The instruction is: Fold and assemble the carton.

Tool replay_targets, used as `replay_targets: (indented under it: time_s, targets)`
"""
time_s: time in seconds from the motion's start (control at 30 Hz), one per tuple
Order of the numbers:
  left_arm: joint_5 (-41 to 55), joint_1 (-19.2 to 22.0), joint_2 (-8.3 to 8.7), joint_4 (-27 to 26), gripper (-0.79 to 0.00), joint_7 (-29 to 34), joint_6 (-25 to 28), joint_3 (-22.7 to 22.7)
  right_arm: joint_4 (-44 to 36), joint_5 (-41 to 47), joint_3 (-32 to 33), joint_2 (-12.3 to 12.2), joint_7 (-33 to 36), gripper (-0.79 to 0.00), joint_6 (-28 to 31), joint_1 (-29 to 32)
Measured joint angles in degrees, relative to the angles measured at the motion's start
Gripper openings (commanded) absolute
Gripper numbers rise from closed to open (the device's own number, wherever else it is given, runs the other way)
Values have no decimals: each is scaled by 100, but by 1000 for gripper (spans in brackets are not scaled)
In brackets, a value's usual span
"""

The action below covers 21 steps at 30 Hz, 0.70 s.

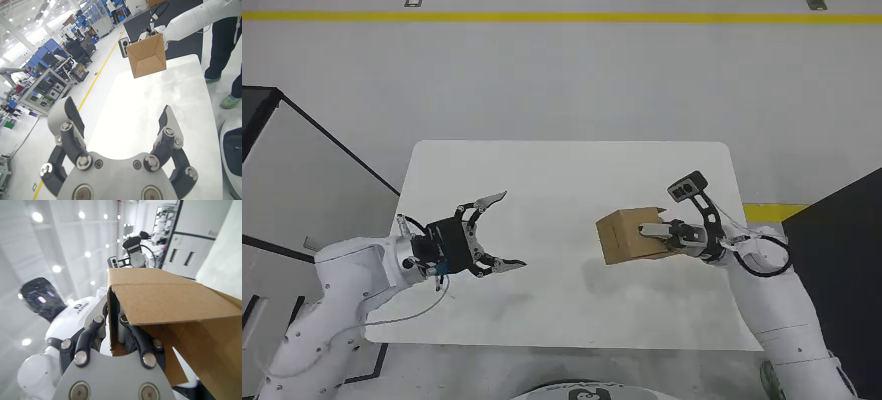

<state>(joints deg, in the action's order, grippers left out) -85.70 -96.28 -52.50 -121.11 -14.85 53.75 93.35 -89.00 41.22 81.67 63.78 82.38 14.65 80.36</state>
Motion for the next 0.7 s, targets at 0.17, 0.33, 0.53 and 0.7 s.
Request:
replay_targets:
  time_s: [0.17,0.33,0.53,0.7]
  targets:
    - [324,-200,55,106,0,434,436,512,-681,-1434,170,-78,-156,-785,414,-28]
    - [297,-195,54,96,0,388,425,504,-661,-1330,168,-77,-154,-785,401,-27]
    - [624,-236,66,343,0,369,414,494,-682,-1327,168,-77,-169,-785,403,-31]
    - [1258,-280,286,739,0,473,426,560,-1337,-2714,201,-154,-372,-785,520,-297]
